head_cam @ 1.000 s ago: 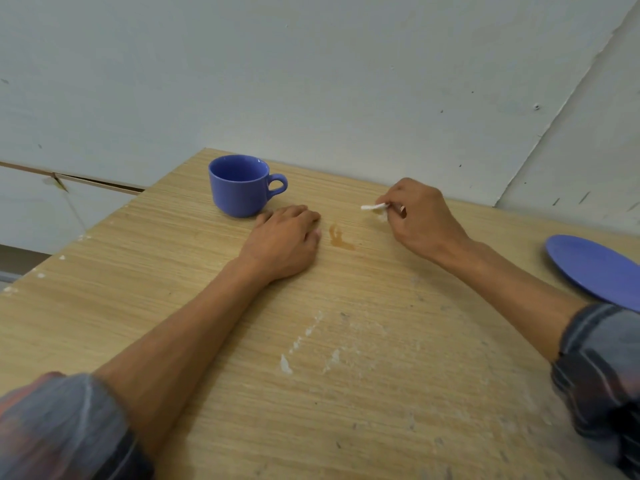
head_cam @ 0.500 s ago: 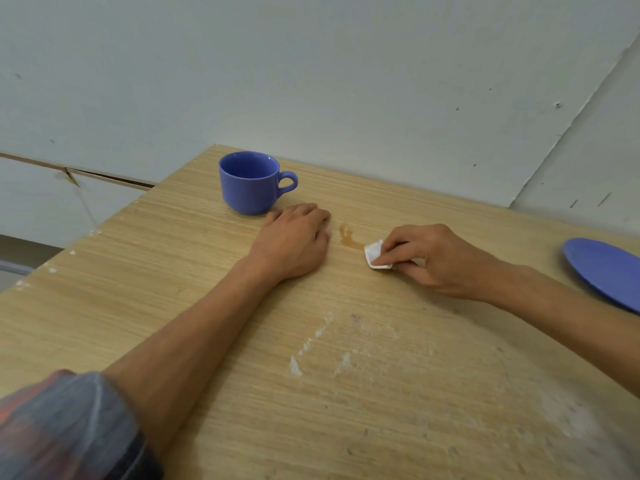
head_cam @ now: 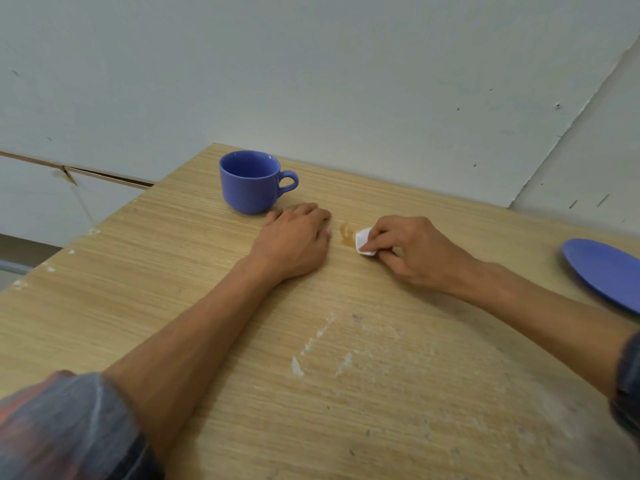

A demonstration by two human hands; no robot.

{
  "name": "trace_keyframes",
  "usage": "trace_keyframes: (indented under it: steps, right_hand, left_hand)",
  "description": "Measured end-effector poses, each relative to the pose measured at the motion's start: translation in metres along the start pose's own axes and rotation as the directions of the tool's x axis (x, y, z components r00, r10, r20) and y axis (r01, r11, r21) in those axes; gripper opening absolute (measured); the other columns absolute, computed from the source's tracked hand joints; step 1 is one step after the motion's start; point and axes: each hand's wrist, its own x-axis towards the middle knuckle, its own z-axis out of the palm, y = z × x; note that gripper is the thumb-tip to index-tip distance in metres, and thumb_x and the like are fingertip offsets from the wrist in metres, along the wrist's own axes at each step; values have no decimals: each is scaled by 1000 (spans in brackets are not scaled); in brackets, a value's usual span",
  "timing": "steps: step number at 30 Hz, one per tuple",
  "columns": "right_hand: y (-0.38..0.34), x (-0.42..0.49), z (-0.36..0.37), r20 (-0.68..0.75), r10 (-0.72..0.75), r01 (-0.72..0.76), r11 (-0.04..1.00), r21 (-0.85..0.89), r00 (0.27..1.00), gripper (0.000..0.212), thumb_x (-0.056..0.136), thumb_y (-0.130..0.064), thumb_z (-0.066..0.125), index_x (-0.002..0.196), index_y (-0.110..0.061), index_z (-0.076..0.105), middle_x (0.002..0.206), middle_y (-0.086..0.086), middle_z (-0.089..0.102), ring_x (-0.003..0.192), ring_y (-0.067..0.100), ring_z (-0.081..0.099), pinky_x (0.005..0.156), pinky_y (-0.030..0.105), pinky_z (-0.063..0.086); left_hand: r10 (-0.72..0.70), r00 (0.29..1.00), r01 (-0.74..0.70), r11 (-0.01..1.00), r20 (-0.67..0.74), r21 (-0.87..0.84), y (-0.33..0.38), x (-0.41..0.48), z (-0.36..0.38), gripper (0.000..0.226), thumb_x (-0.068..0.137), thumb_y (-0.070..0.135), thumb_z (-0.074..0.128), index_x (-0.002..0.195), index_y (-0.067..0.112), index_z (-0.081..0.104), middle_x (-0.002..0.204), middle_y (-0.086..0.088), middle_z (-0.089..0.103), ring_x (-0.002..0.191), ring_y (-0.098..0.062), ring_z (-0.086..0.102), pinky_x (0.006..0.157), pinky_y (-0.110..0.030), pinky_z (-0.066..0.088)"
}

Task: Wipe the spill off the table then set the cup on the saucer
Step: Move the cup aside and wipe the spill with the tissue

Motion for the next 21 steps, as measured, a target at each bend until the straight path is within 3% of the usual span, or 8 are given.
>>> trace_keyframes:
  steps: [5, 8, 11, 14, 21]
  right_hand:
    - [11, -1, -1, 22, -66, 65, 997, 46, 998, 19, 77, -2, 63, 90, -8, 76, 87, 7, 70, 82, 11, 59, 77, 11, 43]
    - [34, 16, 3, -29, 25, -26, 998, -55, 999, 19, 81, 1, 64, 94, -6, 75, 92, 13, 71, 86, 26, 65, 79, 33, 51]
    - [42, 30, 6, -97, 158, -165, 984, -72, 983, 22, 82, 3, 59, 96, -4, 75, 94, 18, 70, 87, 35, 65, 80, 42, 52]
    - [26, 28, 9, -95, 164, -169, 984, -53, 982, 24, 80, 5, 57, 93, -3, 75, 92, 16, 69, 85, 32, 65, 78, 33, 49]
    - [-19, -8, -6, 46, -47, 44, 996, 76, 998, 23, 75, 4, 64, 87, -10, 77, 83, 4, 70, 73, 13, 63, 71, 22, 48]
  left_hand:
    - [4, 1000, -4, 1000, 13, -3, -2, 1, 0, 46, 98, 37, 34, 141, 24, 42, 153, -1, 37, 141, -19, 31, 116, -44, 17]
    - [7, 1000, -7, 1000, 18, -10, -2, 0, -1, 46, 98, 37, 34, 141, 23, 42, 153, -1, 37, 142, -19, 30, 116, -45, 17]
    - [8, 1000, -8, 1000, 9, -14, -1, 0, 0, 46, 98, 37, 35, 141, 23, 42, 153, -1, 37, 141, -19, 31, 117, -46, 17]
    - [5, 1000, -5, 1000, 4, -10, -2, 0, -1, 46, 98, 37, 35, 141, 23, 42, 153, -1, 37, 141, -19, 31, 117, -45, 17]
    - [2, 1000, -2, 1000, -2, 4, -2, 1, 1, 46, 98, 37, 35, 141, 23, 42, 152, -1, 38, 141, -19, 32, 116, -45, 18]
